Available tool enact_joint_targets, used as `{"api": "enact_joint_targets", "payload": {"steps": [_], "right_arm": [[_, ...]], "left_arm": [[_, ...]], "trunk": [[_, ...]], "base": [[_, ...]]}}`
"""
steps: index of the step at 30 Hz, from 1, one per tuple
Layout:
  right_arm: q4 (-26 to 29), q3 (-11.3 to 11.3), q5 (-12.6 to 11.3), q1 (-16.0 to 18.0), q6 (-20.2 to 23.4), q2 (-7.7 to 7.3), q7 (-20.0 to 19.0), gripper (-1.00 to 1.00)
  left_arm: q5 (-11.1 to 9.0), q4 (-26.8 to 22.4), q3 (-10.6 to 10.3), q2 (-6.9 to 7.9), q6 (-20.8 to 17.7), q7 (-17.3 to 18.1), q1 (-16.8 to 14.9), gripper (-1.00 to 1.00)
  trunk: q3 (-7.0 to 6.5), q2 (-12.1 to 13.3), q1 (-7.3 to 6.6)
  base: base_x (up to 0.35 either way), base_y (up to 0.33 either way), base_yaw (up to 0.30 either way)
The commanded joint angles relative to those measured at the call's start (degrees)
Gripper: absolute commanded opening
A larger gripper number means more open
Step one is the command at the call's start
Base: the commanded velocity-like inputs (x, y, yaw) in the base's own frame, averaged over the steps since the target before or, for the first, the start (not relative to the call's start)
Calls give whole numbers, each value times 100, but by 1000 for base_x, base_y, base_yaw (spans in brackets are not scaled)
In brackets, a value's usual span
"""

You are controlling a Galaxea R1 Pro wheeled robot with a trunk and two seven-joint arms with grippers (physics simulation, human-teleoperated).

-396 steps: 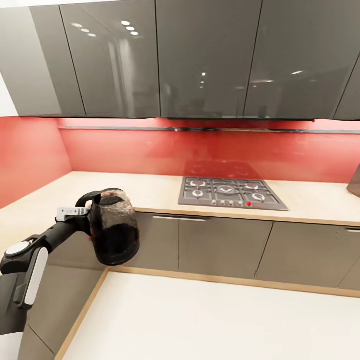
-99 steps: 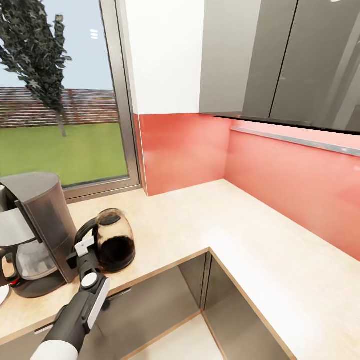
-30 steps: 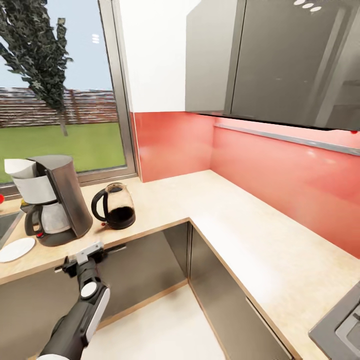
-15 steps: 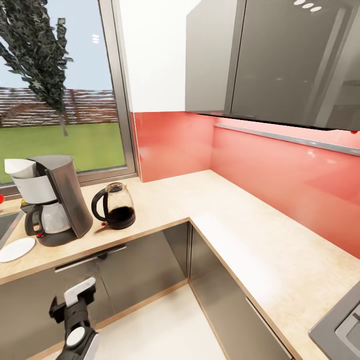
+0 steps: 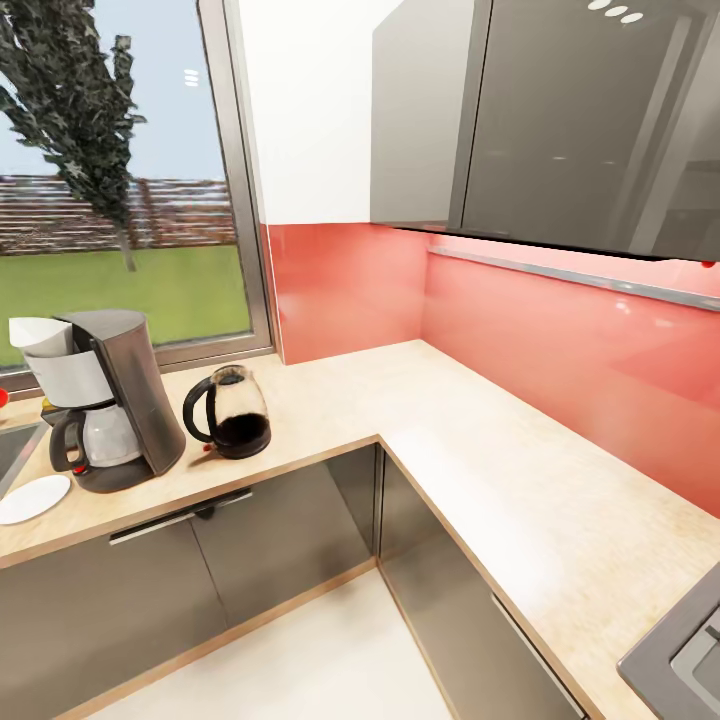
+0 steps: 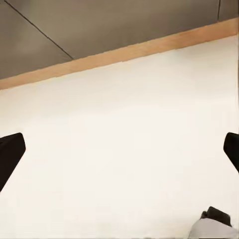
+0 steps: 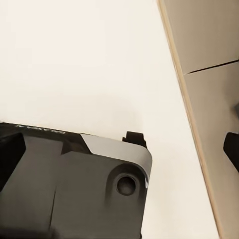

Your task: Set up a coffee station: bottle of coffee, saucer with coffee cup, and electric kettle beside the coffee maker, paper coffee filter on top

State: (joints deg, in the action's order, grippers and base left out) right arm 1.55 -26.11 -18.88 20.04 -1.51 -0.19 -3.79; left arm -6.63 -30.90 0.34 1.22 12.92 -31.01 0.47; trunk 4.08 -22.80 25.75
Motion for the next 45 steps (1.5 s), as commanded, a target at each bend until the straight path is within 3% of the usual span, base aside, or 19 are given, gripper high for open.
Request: {"api": "enact_joint_targets", "payload": {"steps": [1,5,7,11,14,19,21,27,38,45], "right_arm": [[-3,-41,-63,4,-16,-1,-22,100],[-3,-36,-70,1,-11,17,22,100],[-5,-35,-69,1,-9,131,156,100],[-11,-32,-60,0,-6,563,1096,100],[4,-28,-78,0,6,694,1671,100],[-3,-29,-83,0,17,727,1632,100],[-6,-30,-75,0,19,700,1117,100],[-6,-34,-64,0,13,695,975,100],[-6,-29,-65,0,12,684,955,100],[-11,-30,-63,0,19,674,942,100]], "left_arm": [[-46,196,-10,8,30,127,-4,100],[-61,1211,2,193,-6,1163,-5,100],[-84,1582,20,383,-48,1821,-9,100],[-97,2070,34,744,-171,2977,-4,100],[-74,2278,9,922,-579,3468,-3,100],[-19,2353,-19,994,-1107,3585,4,100],[18,2380,-20,994,-1225,3390,6,100],[-40,2378,42,943,-1167,3009,6,100],[-5,2369,57,911,-1142,2983,6,100],[29,2369,30,915,-1137,2987,6,100]], "trunk": [[10,-11,4],[10,-11,4],[10,-11,4],[10,-11,4],[10,-11,4],[10,-11,4],[10,-11,4],[10,-11,4],[10,-11,4],[33,-11,4]], "base": [[0,0,0],[0,0,0],[0,0,0],[0,0,0],[0,0,0],[0,0,0],[0,0,0],[0,0,0],[0,0,0],[0,0,228]]}}
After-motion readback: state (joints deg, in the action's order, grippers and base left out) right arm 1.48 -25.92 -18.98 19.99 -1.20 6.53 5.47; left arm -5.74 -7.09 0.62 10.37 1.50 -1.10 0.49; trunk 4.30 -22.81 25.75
